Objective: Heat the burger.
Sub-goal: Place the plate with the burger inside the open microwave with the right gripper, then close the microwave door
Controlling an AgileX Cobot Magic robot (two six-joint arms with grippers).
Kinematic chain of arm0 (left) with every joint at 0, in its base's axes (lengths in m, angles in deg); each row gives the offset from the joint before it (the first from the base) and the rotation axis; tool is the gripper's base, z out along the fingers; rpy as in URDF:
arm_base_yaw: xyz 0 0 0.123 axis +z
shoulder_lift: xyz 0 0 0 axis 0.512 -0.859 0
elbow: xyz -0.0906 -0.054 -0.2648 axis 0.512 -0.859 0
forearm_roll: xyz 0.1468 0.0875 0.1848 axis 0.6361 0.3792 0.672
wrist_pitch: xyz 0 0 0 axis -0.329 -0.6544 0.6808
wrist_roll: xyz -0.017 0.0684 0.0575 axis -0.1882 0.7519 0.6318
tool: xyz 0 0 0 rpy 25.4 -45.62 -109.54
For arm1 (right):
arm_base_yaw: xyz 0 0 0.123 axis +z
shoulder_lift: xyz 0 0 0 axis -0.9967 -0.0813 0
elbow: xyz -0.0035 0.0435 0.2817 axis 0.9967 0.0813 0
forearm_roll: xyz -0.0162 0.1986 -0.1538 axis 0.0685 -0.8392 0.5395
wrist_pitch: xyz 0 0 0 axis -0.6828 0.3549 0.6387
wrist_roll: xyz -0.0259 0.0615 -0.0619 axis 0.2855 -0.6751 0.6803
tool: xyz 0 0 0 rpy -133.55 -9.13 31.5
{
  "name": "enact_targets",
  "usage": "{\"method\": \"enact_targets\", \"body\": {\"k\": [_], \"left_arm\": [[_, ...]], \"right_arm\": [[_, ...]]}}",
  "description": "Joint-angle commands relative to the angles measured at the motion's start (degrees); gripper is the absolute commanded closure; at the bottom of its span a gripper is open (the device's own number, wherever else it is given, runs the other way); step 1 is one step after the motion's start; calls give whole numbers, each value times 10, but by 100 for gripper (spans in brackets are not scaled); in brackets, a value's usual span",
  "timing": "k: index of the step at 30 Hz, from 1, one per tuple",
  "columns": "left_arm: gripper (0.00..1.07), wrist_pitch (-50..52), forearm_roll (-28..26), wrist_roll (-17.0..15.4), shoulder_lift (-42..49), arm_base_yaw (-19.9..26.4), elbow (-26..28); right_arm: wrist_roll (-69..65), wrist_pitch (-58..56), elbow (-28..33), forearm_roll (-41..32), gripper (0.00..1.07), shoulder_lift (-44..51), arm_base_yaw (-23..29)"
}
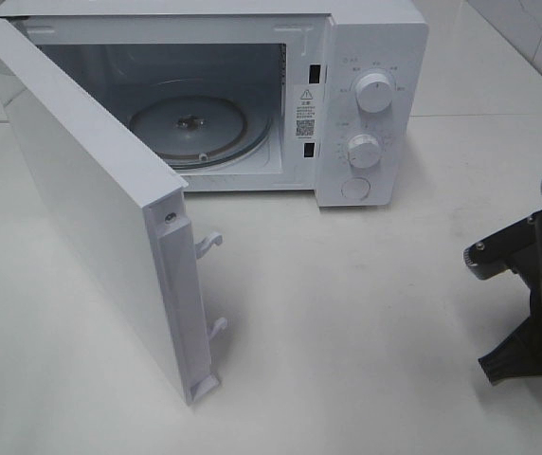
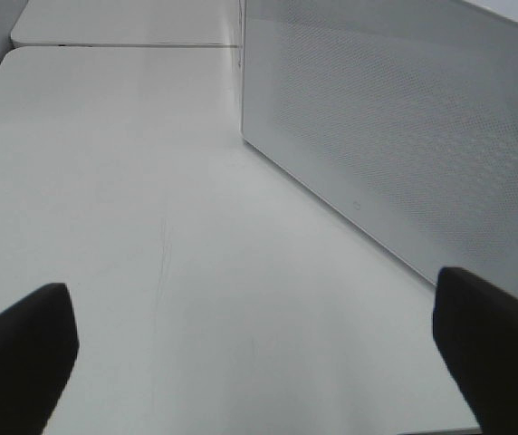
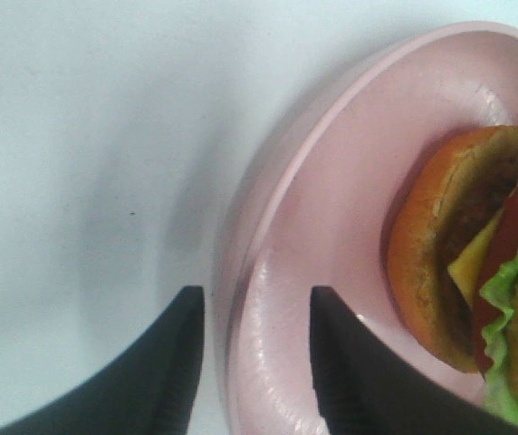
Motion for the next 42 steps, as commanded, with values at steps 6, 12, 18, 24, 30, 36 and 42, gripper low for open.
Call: {"method": "enact_targets", "body": {"k": [6, 12, 18, 24, 30, 36, 42], "left_arm": [[7, 3, -2, 0, 10, 2, -3], [7, 3, -2, 0, 10, 2, -3], [7, 3, -2, 0, 10, 2, -3], [7, 3, -2, 0, 10, 2, -3], [7, 3, -2, 0, 10, 2, -3], [7, 3, -2, 0, 10, 2, -3], [7, 3, -2, 0, 10, 2, -3]], "right_arm": [[235, 50, -2, -178, 63, 152, 2], [409, 56, -2, -285, 42, 230, 2], [489, 3, -37, -358, 23, 288, 2], [515, -61, -82, -381, 26, 320, 2], [529, -101, -103, -388, 27, 367, 2], [532, -156, -104, -394, 29, 438, 2], [538, -187, -101, -391, 31, 535, -1]]}}
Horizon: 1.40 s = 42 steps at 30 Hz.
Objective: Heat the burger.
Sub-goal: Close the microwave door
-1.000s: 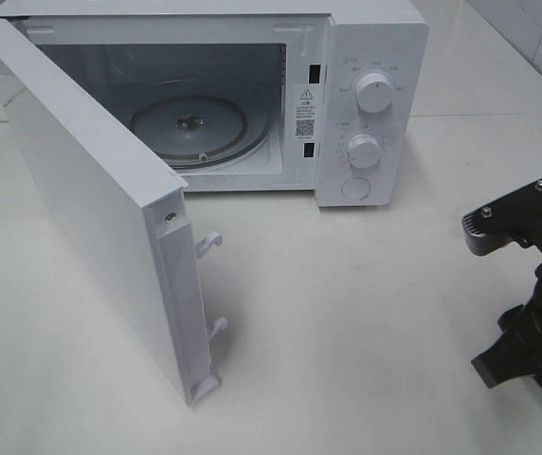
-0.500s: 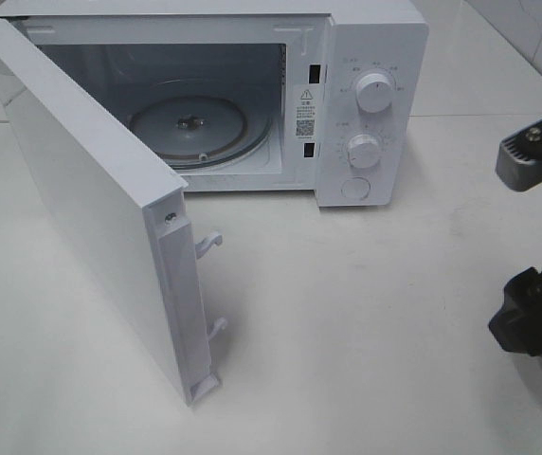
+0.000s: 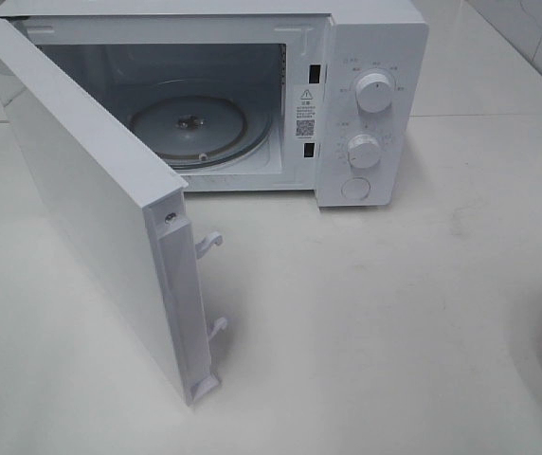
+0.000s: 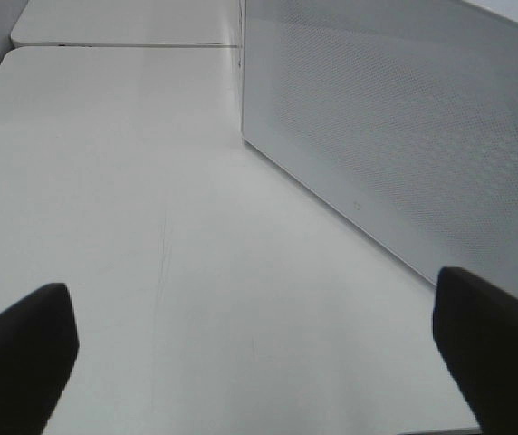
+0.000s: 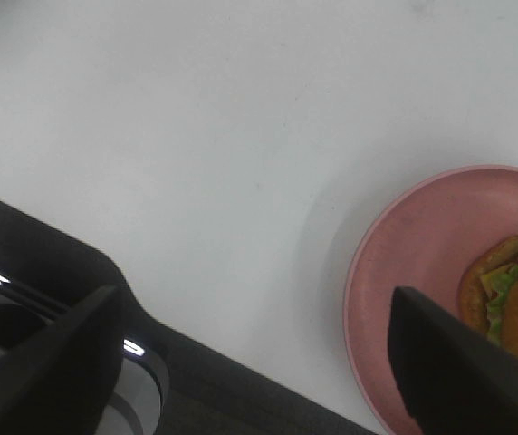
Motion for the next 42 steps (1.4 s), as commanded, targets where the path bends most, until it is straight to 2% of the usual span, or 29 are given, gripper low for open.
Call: {"method": "enact_targets", "body": {"k": [1, 3, 4, 6, 8, 14, 16, 19, 26, 35, 42], "left_arm": [[7, 3, -2, 0, 10, 2, -3], [7, 3, -2, 0, 10, 2, -3], [7, 3, -2, 0, 10, 2, -3], [7, 3, -2, 0, 10, 2, -3], [7, 3, -2, 0, 10, 2, -3], [7, 3, -2, 0, 10, 2, -3], [7, 3, -2, 0, 10, 2, -3], [7, 3, -2, 0, 10, 2, -3], [7, 3, -2, 0, 10, 2, -3], [7, 3, -2, 0, 10, 2, -3], [7, 3, -2, 0, 10, 2, -3]], "right_arm": [[11, -17, 0, 1, 31, 46, -1], [13, -24, 0, 1, 31, 77, -13], [17, -29, 0, -2, 31, 111, -40], [19, -29, 0, -1, 31, 123, -55], [21, -28, 0, -3, 31, 169, -93], [22, -23, 5, -25, 31, 232, -142], [22, -6, 32, -31, 31, 282, -171], [23, -2, 41, -31, 31, 295, -180], [36, 49, 90, -37, 31, 375, -245], [48, 19, 104, -52, 31, 433, -288], [56, 20, 104, -58, 31, 443, -296]]}}
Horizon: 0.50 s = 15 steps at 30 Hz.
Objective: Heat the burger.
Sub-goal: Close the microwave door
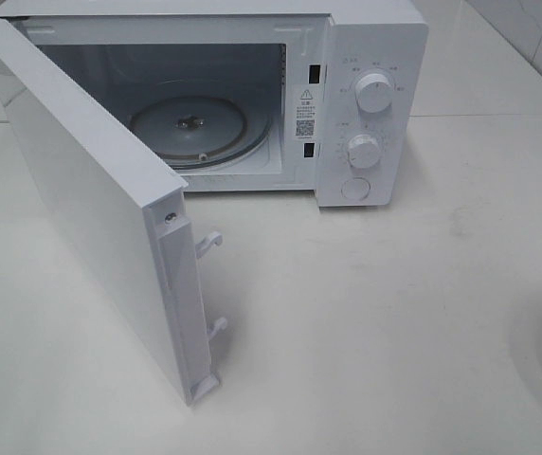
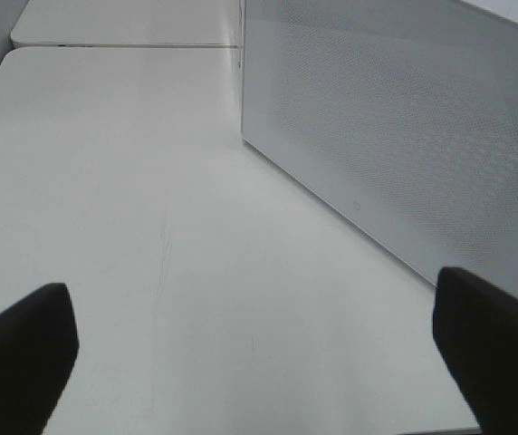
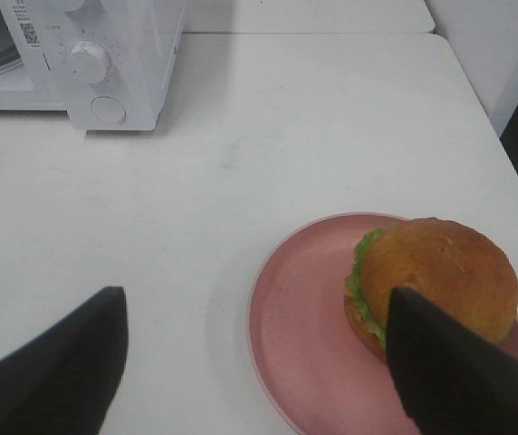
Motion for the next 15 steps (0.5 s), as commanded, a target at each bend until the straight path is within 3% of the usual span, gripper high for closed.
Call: {"method": "enact_targets", "body": {"k": [1, 15], "left_arm": [[7, 3, -2, 0, 10, 2, -3], [7, 3, -2, 0, 10, 2, -3]], "right_arm": [[10, -2, 1, -3, 31, 18, -5], [10, -2, 1, -3, 31, 18, -4]]}}
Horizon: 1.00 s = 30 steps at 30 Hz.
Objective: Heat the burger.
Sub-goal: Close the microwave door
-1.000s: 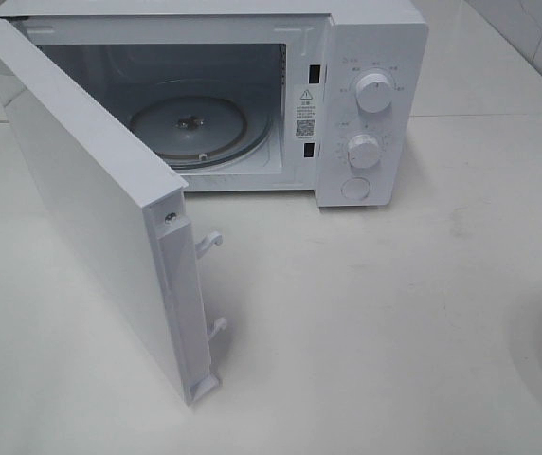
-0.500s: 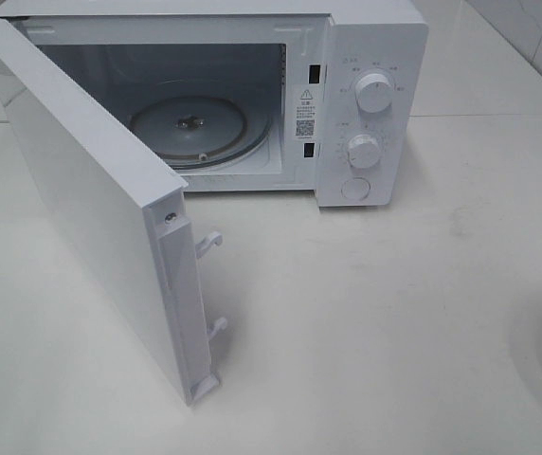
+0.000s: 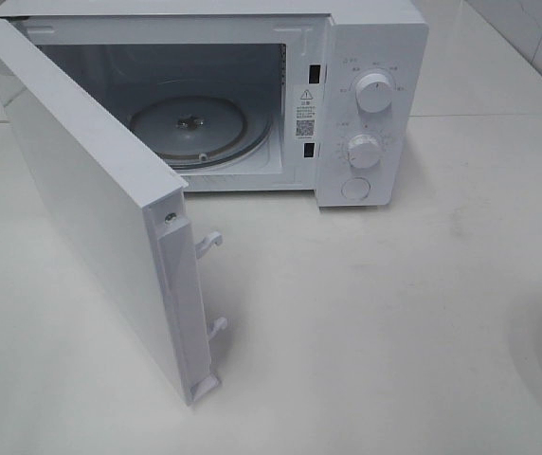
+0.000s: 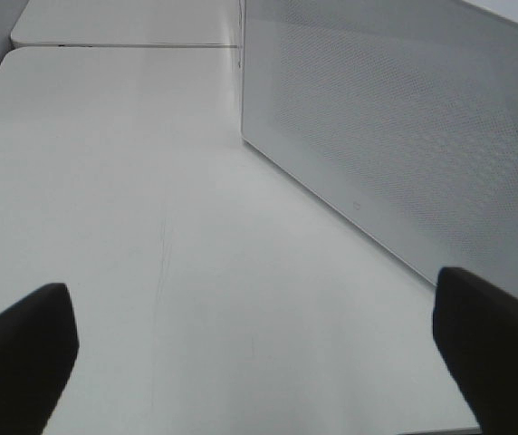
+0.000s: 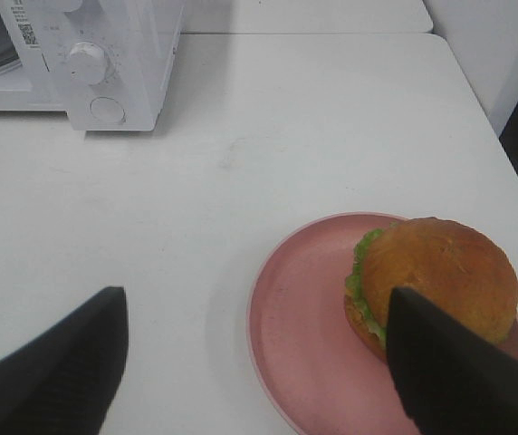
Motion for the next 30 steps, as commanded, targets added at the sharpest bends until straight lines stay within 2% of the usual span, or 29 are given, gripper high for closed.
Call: {"method": "enact_targets", "body": {"k": [1, 30], "left_arm": [[7, 3, -2, 0, 10, 2, -3], [7, 3, -3, -1, 10, 2, -3]], "right_arm": [[10, -2, 1, -2, 31, 18, -2], [10, -2, 1, -2, 31, 18, -2]]}}
